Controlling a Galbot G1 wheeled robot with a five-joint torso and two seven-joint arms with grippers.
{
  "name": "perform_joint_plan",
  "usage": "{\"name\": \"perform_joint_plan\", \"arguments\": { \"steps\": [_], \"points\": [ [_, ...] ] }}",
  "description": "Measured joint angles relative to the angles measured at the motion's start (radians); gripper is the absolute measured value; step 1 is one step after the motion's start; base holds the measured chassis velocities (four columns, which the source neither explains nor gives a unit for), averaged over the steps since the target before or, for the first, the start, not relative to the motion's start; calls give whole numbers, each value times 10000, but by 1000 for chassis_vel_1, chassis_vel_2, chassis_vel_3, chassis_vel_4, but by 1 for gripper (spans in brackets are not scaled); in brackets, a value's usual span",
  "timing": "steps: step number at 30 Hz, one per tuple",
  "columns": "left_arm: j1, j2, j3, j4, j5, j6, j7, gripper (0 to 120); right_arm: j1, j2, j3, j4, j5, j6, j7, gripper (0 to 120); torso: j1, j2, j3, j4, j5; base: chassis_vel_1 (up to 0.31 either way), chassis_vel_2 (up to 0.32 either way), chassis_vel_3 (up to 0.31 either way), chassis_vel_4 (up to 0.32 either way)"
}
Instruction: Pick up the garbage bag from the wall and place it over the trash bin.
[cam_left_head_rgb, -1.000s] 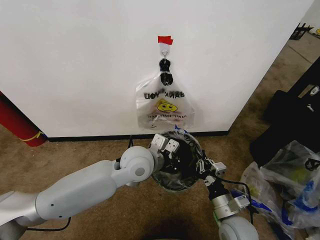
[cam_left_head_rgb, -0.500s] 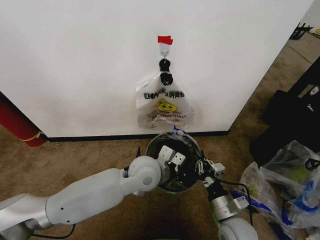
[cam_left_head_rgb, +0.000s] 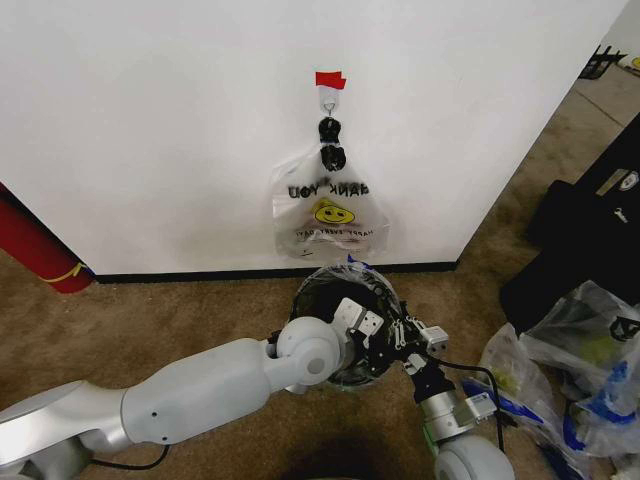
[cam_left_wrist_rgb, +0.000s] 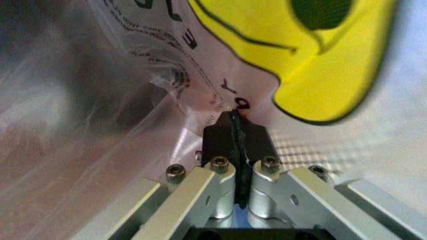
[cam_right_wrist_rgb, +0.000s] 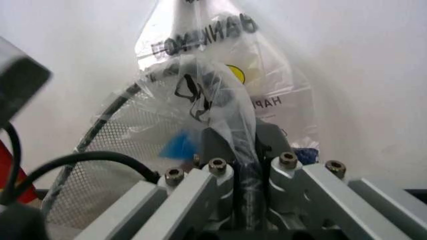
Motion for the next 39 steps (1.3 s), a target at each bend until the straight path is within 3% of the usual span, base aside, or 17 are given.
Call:
{"name": "perform_joint_plan", "arguments": {
  "steps": [9, 15, 24, 30, 34, 39],
  "points": [
    [-85, -498, -11, 671, 264, 1, 128, 0, 5, 65, -4, -41, 55, -6, 9, 1, 0, 0, 0, -3, -1, 0, 0, 0, 0],
    [-76, -288, -316, 379, 302, 3, 180, 0, 158, 194, 6, -333, 288, 10, 100, 1, 0, 0, 0, -3, -2, 0, 0, 0, 0],
    [23, 688, -1212, -1055, -155, -3, 77, 0, 422, 384, 30, -744, 1046, -130, 434, 1, 1, -2, 0, -1, -3, 0, 0, 0, 0],
    [440, 1305, -2020, -2010, -389, -519, 263, 0, 447, 413, 13, -793, 1435, -244, 556, 1, 0, -2, 0, -2, -3, 0, 0, 0, 0],
    [1077, 1941, -2935, -2808, -231, -1210, 606, 0, 489, 466, -21, -825, 1954, -402, 688, 1, 1, -2, 0, -2, -3, 0, 0, 0, 0],
    [2408, 2352, -4100, -3514, 1115, -2539, 953, 0, 515, 625, -97, -613, 3570, -919, 1127, 1, 0, -2, 0, -2, -3, 0, 0, 0, 0]
  ]
}}
